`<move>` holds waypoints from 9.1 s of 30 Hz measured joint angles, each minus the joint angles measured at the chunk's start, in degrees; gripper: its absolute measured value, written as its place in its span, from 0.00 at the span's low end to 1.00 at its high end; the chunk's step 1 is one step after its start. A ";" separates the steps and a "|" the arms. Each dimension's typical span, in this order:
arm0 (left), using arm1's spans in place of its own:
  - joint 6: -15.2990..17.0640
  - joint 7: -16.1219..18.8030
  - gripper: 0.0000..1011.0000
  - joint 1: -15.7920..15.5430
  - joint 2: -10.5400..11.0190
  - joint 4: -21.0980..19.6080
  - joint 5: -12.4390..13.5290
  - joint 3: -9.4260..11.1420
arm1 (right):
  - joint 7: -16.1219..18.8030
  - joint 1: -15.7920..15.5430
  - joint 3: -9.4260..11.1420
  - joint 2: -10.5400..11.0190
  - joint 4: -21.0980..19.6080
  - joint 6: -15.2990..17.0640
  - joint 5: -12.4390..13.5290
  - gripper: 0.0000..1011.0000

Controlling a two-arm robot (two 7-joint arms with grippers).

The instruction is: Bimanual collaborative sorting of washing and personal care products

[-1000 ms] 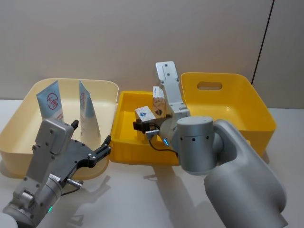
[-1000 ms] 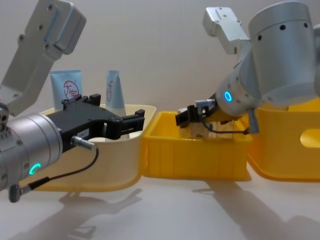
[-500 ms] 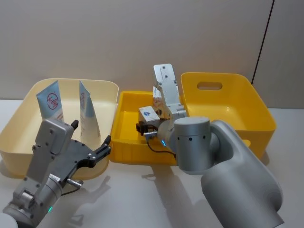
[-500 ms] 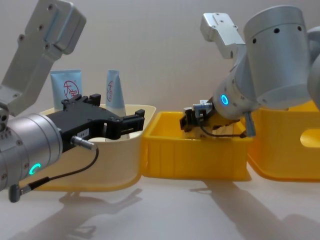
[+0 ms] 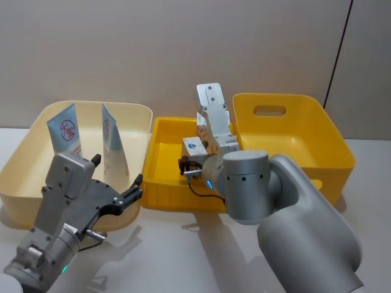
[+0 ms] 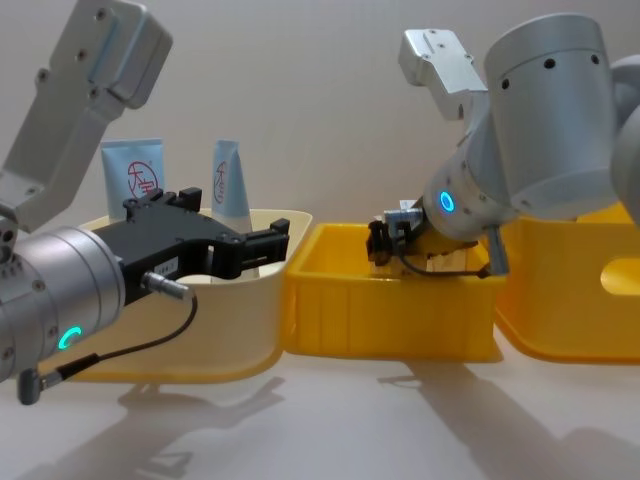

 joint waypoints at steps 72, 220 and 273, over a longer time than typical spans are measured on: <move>0.00 0.00 0.99 0.00 0.00 0.00 0.00 0.00 | -10.19 0.90 11.69 3.83 -17.50 -8.77 -8.22 0.42; 7.44 -3.63 0.99 -16.80 -9.70 20.58 1.64 -1.92 | -7.24 4.67 12.98 0.30 -0.04 9.69 -5.71 0.99; 9.25 -3.62 0.29 -17.39 -9.24 21.96 3.09 -2.28 | -7.24 4.66 12.98 0.30 -0.04 9.69 -5.71 0.99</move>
